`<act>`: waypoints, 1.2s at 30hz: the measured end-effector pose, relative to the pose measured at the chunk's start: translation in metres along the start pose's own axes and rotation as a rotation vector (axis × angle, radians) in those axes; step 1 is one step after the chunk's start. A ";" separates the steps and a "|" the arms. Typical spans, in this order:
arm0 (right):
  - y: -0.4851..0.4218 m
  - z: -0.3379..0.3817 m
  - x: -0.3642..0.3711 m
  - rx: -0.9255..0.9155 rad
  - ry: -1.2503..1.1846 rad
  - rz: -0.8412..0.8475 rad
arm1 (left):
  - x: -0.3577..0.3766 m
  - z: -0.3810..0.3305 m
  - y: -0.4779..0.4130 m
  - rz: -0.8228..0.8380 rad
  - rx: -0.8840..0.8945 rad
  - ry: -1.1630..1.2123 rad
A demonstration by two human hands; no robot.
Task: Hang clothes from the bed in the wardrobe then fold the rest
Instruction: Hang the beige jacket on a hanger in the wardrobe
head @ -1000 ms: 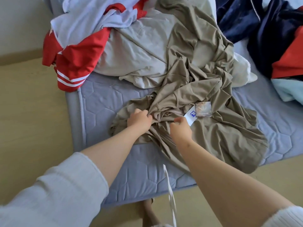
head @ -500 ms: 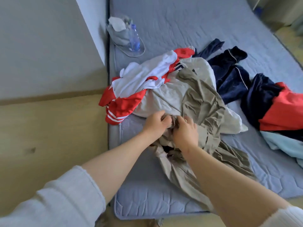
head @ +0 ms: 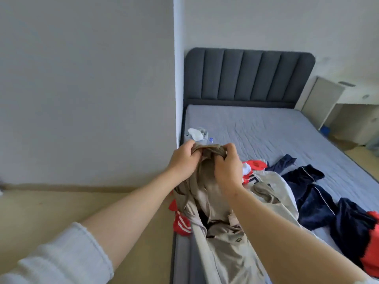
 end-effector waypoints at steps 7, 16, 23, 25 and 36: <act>0.003 0.135 0.053 -0.245 -0.103 -0.024 | -0.160 -0.035 0.004 -0.310 0.136 -0.230; 0.043 0.262 0.153 -0.459 -0.067 0.178 | -0.358 -0.004 0.054 -0.334 0.075 0.005; 0.084 0.332 0.246 -0.453 -0.192 0.304 | -0.472 0.062 0.101 -0.444 -0.205 -0.438; 0.105 0.349 0.273 -0.437 -0.289 0.340 | -0.499 0.092 0.118 -0.509 -0.367 -0.302; 0.191 0.412 0.400 -0.535 -0.657 0.831 | -0.559 0.153 0.169 -0.533 -0.358 0.601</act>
Point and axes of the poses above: each hand's wrist, its own y-axis away from the middle knuckle, its own x-axis out of the palm, z = x × y, the point moved 1 cm from there along -y, towards the middle knuckle, and after that the axes turned 9 degrees about -x, right-handed, at the moved point
